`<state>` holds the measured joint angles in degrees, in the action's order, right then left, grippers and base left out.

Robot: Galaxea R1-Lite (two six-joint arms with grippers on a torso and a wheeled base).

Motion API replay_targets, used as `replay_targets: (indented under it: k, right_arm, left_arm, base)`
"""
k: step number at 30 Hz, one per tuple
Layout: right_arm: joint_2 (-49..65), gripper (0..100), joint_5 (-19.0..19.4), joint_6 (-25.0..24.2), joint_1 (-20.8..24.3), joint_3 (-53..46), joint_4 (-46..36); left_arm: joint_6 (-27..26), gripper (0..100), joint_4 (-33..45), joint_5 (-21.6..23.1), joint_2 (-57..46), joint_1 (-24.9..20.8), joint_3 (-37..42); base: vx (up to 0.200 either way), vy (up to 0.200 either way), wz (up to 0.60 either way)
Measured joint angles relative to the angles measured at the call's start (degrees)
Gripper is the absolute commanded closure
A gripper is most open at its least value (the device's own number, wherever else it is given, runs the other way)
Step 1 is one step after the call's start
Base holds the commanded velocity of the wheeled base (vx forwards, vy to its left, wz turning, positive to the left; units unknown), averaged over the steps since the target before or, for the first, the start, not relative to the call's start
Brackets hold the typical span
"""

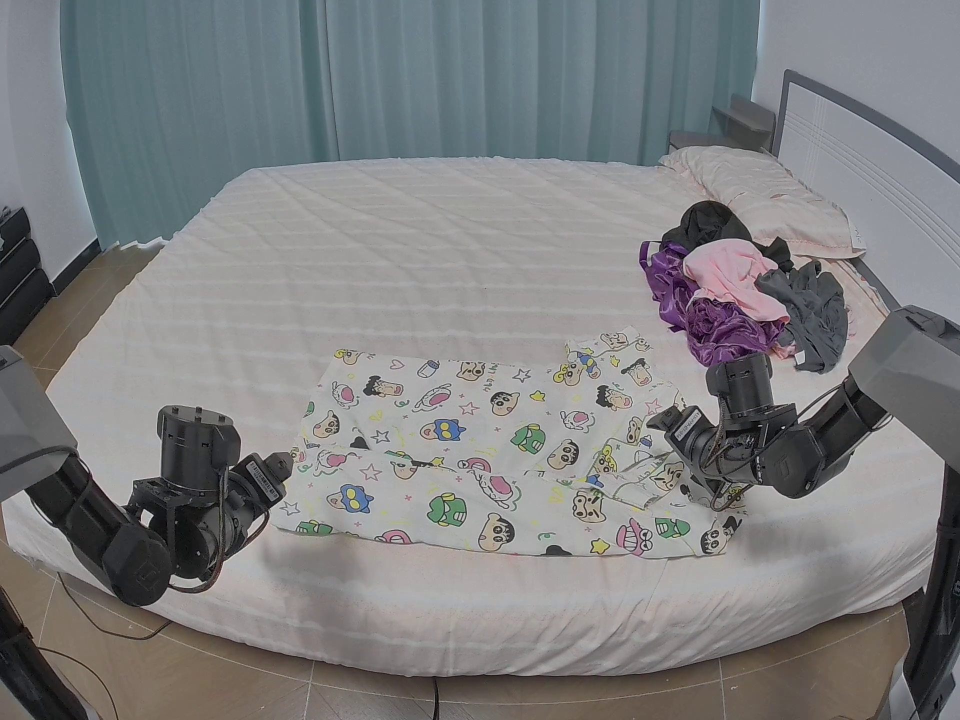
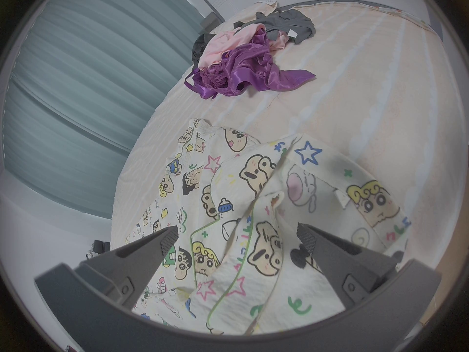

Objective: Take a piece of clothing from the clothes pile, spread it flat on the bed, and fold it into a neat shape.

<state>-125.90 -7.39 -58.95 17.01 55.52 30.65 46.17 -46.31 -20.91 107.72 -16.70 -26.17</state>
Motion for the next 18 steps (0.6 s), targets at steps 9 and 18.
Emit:
replay_targets:
  k: [9, 18]
  right_arm:
    - [-3.3, 100, -0.2, 1.6, -0.8, 3.1, 0.1]
    - [-4.5, 100, -0.5, 2.8, -1.5, 2.9, -0.3]
  left_arm:
    - [0.1, 0, -0.2, 1.3, -0.6, -0.2, 1.0]
    - [0.1, 0, -0.2, 4.3, -2.2, 0.1, 1.3]
  base:
    - [0.0, 0.0, 0.0]
    - [0.0, 0.0, 0.0]
